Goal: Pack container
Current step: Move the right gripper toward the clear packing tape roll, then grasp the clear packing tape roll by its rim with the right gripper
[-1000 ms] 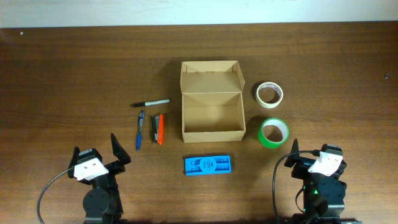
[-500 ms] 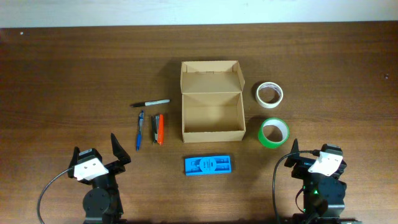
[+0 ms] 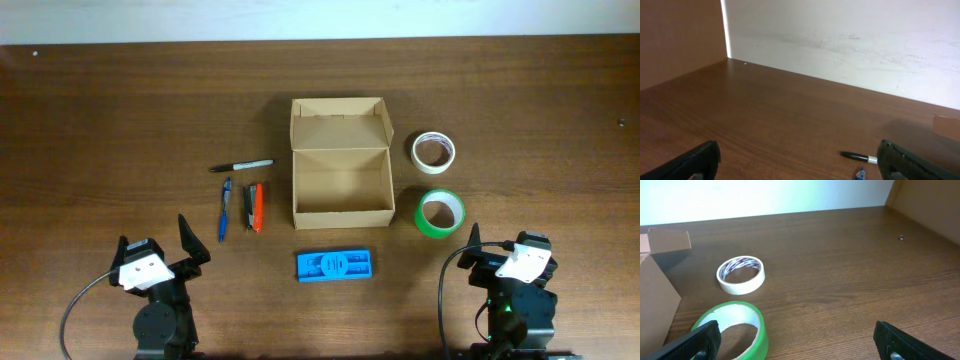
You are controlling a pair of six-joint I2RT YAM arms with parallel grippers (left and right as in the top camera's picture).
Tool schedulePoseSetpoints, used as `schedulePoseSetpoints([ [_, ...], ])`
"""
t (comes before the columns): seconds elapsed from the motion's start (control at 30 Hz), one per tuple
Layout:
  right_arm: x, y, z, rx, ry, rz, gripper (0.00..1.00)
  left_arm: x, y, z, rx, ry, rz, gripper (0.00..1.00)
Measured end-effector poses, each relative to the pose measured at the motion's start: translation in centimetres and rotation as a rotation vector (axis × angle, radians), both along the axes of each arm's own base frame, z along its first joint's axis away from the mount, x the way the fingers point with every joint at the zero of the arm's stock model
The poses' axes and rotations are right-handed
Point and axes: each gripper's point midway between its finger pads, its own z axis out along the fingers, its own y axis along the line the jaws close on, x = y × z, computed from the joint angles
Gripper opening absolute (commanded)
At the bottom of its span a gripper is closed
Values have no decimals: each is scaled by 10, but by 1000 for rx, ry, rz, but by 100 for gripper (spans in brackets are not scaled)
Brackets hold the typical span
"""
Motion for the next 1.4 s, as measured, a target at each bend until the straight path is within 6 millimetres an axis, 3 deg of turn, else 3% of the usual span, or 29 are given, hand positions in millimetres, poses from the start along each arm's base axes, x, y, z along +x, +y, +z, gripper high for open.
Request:
schedulePoseSetpoints([
  [0.33,1,0,-3,2,39,0,99,0,0,0,0,0,0,100],
  [0.5,8,0,23,20,154,-6,99,0,0,0,0,0,0,100],
  [0.63,33,-1,52,30,296,-8,99,0,0,0,0,-1,0,100],
  [0.77,68,2,57,47,459,9,99,0,0,0,0,-2,0,100],
  [1.03,136,8,45,107,693,34,99,0,0,0,0,-2,-1,100],
  [1.2,173,12,13,151,781,42,99,0,0,0,0,-2,-1,100],
  [1.4,196,16,-19,174,800,57,99,0,0,0,0,-2,-1,100],
])
